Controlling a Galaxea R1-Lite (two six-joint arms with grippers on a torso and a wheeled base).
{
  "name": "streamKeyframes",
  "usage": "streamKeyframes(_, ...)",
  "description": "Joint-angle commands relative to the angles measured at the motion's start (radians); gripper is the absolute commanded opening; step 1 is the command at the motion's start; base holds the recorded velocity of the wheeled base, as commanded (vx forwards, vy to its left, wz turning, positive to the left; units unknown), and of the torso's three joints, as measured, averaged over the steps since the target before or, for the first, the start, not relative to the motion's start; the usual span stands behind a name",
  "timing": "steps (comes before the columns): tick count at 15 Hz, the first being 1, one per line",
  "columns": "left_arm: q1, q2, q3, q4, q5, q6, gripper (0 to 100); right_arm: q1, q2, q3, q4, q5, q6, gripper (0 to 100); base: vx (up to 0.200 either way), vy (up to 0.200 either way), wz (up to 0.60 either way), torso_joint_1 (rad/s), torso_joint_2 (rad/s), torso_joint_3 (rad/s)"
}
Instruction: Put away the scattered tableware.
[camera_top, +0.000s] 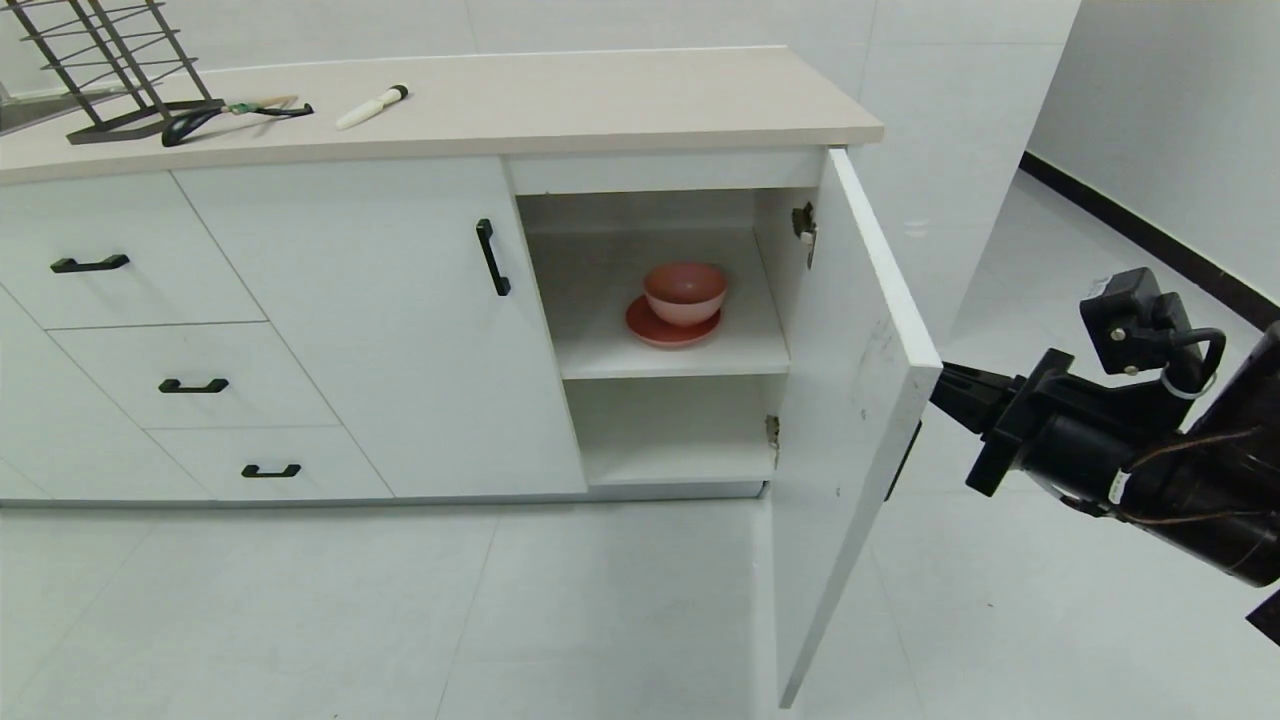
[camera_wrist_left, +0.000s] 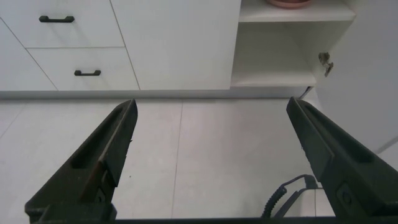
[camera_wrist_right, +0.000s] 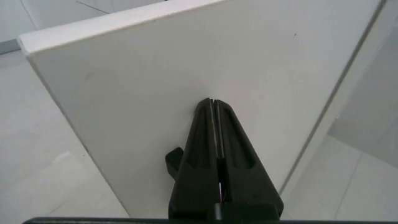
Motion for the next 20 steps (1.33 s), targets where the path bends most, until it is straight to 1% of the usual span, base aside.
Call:
streamKeyframes(1, 0.0, 0.0, 0.0, 0.0, 0.001, 0.0, 100, 0.032, 0.048, -0.034, -0.008, 0.001, 0.0, 0, 0.0, 0.0, 0.0, 0.0, 0.0, 0.0)
streamKeyframes(5, 0.0, 0.0, 0.0, 0.0, 0.001, -0.002, 100, 0.062, 0.106, -0.083, -0.013, 0.001, 0.0, 0, 0.0, 0.0, 0.0, 0.0, 0.0, 0.0)
streamKeyframes(11, 0.0, 0.0, 0.0, 0.0, 0.001, -0.003, 100, 0.133, 0.219, -0.223, -0.026, 0.001, 0.003, 0, 0.0, 0.0, 0.0, 0.0, 0.0, 0.0)
streamKeyframes(15, 0.0, 0.0, 0.0, 0.0, 0.001, -0.002, 100, 0.17, 0.276, -0.264, -0.029, 0.001, 0.003, 0, 0.0, 0.0, 0.0, 0.0, 0.0, 0.0)
streamKeyframes(19, 0.0, 0.0, 0.0, 0.0, 0.001, -0.002, 100, 0.182, 0.33, -0.327, -0.037, 0.001, 0.006, 0, 0.0, 0.0, 0.0, 0.0, 0.0, 0.0)
streamKeyframes(20, 0.0, 0.0, 0.0, 0.0, 0.001, 0.0, 100, 0.196, 0.356, -0.367, -0.037, 0.001, 0.007, 0, 0.0, 0.0, 0.0, 0.0, 0.0, 0.0)
